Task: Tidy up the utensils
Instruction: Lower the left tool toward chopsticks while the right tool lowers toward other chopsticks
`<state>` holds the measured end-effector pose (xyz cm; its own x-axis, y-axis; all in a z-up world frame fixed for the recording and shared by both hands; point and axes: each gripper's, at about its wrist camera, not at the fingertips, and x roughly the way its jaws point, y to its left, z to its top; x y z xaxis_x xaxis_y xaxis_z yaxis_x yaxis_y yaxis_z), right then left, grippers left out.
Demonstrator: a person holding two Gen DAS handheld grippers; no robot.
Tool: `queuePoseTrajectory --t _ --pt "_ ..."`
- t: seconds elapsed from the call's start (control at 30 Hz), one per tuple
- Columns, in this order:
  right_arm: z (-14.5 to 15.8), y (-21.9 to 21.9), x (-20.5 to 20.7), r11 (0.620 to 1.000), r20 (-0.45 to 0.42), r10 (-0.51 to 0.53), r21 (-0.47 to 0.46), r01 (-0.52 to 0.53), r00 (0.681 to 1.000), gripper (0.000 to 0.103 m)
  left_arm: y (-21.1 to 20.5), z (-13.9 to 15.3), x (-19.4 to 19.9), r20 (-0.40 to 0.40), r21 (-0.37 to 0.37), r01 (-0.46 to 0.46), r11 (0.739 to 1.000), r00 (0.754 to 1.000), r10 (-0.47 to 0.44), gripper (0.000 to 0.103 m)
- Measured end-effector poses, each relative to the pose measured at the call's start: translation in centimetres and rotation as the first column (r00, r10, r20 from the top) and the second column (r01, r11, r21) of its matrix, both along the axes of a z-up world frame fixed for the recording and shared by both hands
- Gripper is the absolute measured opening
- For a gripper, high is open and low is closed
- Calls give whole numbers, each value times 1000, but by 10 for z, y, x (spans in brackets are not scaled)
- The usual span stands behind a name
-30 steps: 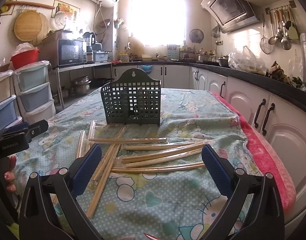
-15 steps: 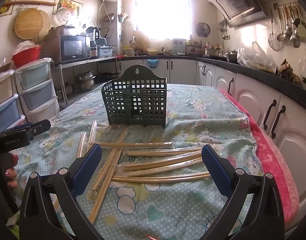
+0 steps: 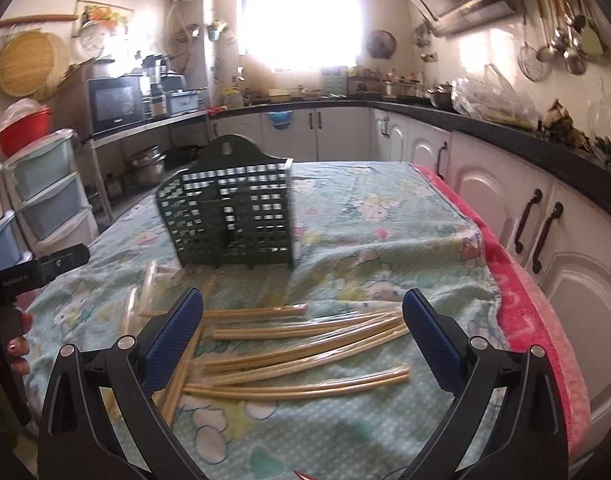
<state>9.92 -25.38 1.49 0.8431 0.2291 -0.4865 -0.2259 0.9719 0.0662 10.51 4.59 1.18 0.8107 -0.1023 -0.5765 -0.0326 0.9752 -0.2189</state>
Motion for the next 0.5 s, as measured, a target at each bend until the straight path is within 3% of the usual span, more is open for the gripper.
queuePoseTrajectory --t 0.33,0.5 --pt "-17 -42 39 992 -168 -77 87 93 983 97 -1 -9 45 -73 -18 14 1000 997 -15 93" --pt "-27 -53 54 990 -224 -89 89 111 971 93 6 -19 64 -129 -38 17 999 991 -22 93"
